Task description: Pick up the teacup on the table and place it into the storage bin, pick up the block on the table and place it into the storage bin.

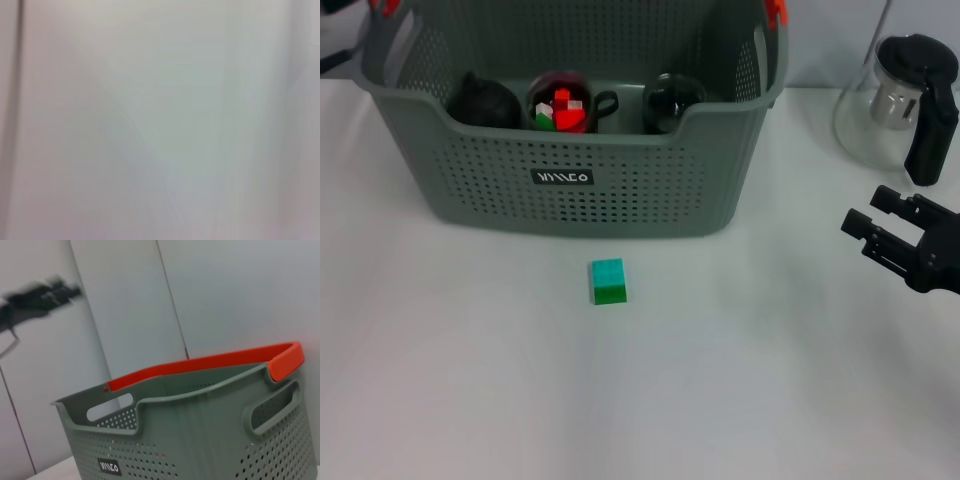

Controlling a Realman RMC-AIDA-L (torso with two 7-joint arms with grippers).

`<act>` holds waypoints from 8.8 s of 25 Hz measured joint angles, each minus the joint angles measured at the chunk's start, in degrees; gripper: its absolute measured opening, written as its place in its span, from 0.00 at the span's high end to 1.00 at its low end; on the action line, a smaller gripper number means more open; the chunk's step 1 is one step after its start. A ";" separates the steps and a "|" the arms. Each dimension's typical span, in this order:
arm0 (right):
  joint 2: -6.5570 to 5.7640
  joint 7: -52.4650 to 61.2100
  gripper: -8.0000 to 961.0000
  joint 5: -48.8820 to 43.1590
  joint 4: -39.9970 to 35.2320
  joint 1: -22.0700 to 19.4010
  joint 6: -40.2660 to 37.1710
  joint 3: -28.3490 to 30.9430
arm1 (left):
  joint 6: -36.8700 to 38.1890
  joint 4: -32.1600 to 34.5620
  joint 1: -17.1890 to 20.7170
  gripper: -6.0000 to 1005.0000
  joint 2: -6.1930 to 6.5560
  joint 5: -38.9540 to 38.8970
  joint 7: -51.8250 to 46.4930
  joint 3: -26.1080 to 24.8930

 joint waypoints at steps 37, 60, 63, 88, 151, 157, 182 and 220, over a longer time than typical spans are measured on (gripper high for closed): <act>-0.54 2.32 0.33 -0.45 0.06 0.10 -1.53 -0.05 | -6.89 -28.31 -1.03 0.27 -3.77 36.46 28.62 -0.61; -0.62 2.98 0.33 -0.43 -0.07 0.35 -1.44 0.00 | -17.52 -28.96 -4.73 0.27 -3.75 36.77 16.58 6.89; -0.62 2.99 0.33 -0.44 -0.06 0.35 -1.36 0.00 | -17.50 -28.74 -4.69 0.27 -3.75 36.76 16.49 7.82; -0.81 3.02 0.33 -0.14 -0.15 0.45 -1.30 0.00 | -11.70 -21.76 -0.20 0.27 -3.83 39.32 16.34 7.53; -0.98 3.01 0.33 -0.35 -0.15 -0.03 -1.21 0.00 | -8.51 -23.21 1.62 0.28 -4.19 39.43 25.04 6.54; -0.95 2.97 0.33 -0.35 -0.14 0.00 -1.13 0.00 | -6.88 -21.77 2.29 0.29 -4.13 39.24 24.97 4.76; -1.15 3.02 0.33 -0.34 -0.15 0.59 -0.78 0.00 | 5.76 -15.02 11.42 0.49 -3.86 41.40 35.46 -1.67; -1.15 3.02 0.33 -0.45 -0.15 0.50 -0.25 0.00 | 2.18 -12.98 9.26 0.86 -3.55 44.74 20.95 -1.02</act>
